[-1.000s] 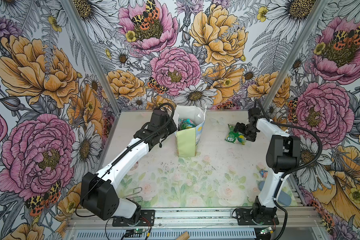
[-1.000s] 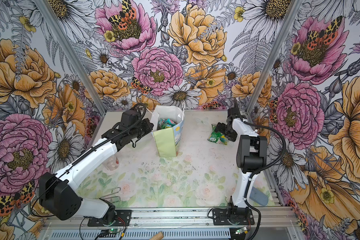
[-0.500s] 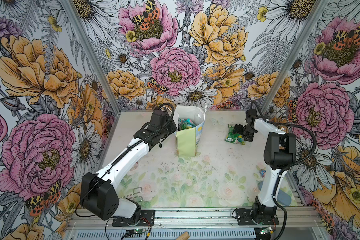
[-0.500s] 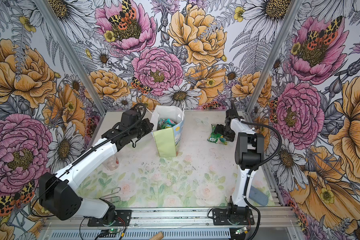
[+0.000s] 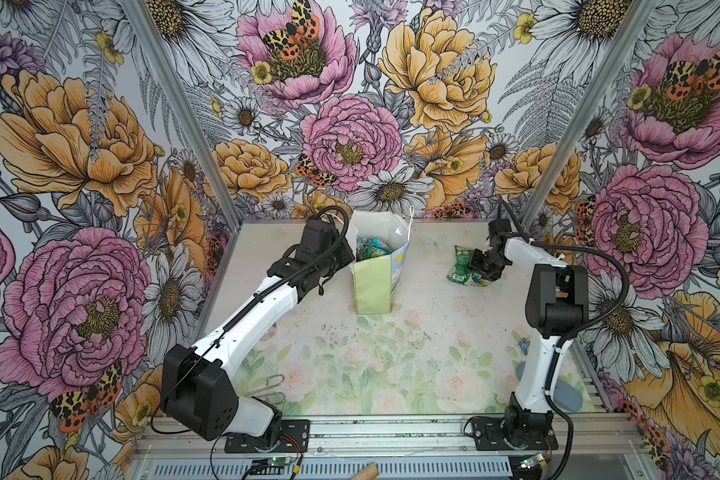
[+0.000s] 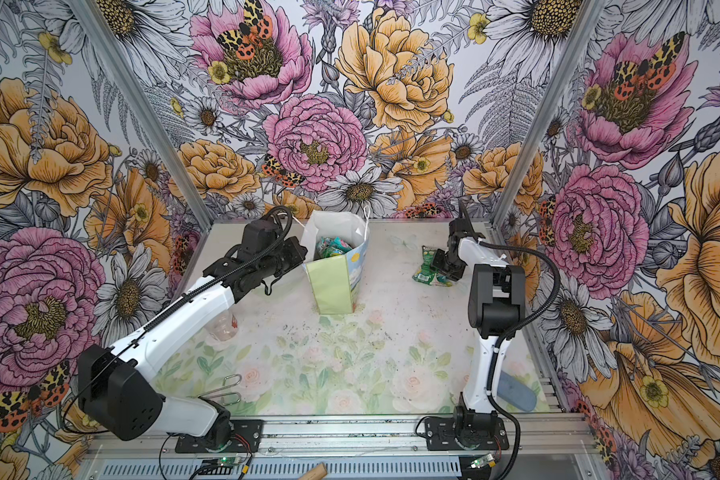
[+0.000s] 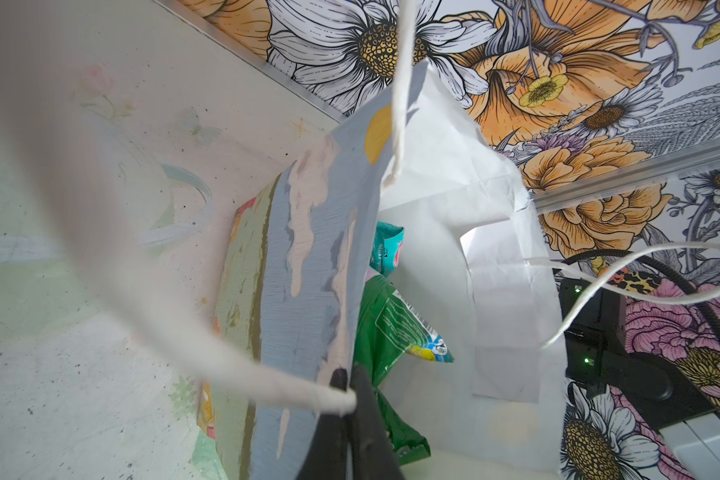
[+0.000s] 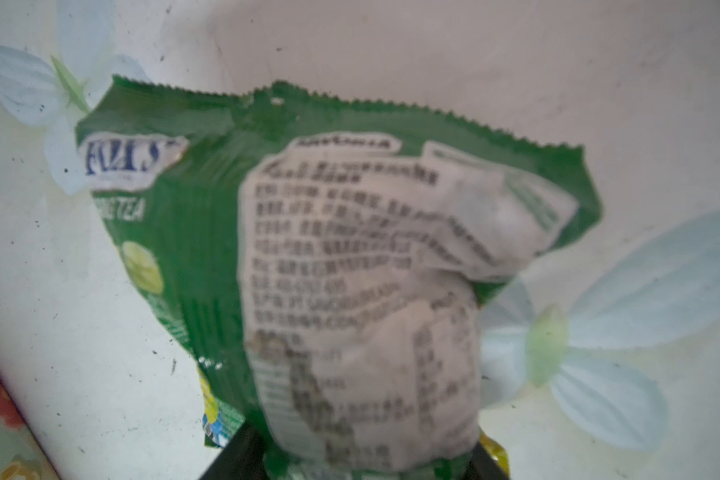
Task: Place the snacks into the paper bag
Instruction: 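Withdraw the right gripper and grasp the last green FOX'S candy bag, then lift the green candy bag and carry it over the paper bag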
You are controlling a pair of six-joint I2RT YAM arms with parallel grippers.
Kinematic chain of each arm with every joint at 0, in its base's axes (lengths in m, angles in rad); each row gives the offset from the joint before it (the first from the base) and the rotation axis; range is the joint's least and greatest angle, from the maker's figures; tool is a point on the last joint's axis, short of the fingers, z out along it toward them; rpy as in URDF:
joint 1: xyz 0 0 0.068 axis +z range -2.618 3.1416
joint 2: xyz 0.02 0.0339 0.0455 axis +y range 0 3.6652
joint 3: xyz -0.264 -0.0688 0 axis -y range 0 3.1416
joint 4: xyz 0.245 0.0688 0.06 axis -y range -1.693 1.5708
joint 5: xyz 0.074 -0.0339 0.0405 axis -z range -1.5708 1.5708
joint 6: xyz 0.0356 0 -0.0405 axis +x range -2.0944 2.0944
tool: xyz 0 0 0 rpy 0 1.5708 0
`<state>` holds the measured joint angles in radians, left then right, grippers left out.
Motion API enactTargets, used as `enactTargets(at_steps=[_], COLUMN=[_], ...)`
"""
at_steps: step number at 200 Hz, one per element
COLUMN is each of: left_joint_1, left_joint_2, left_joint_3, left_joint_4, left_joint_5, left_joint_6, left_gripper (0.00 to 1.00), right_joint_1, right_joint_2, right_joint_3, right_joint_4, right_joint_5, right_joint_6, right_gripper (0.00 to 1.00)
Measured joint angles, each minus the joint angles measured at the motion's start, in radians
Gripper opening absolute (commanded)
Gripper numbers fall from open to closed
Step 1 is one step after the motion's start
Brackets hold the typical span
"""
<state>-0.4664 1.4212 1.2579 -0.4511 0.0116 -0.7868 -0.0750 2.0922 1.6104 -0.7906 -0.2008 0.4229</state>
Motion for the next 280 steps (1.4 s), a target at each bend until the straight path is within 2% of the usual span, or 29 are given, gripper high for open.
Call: enactTargets(at_steps=[111,185,219,280], left_joint_1=[0.000,0.000,0.003,0.004], left_joint_2=[0.000,0.000,-0.010,-0.017], left_joint_3=[0.000,0.000,-0.009,-0.019], left_joint_4=[0.000,0.000,0.000,0.001], left_joint_5=[0.000,0.000,0.000,0.000], left_joint_6=[0.000,0.000,0.000,0.000], left_gripper=[0.00,0.00,0.00,0.00], right_joint_1=[0.000,0.024,0.107,0.336], right_joint_2=[-0.113,-0.331,-0.426,-0.560], right_joint_3=[-0.028,-0.018,0.063,0.321], right_joint_4=[-0.006,-0.012,-0.022,-0.016], right_joint_5=[-0.103,-0.167,-0.164,-0.121], right_joint_6=[0.031,0.106,0.146,0.177], right_gripper=[0.17,0.10,0.08,0.04])
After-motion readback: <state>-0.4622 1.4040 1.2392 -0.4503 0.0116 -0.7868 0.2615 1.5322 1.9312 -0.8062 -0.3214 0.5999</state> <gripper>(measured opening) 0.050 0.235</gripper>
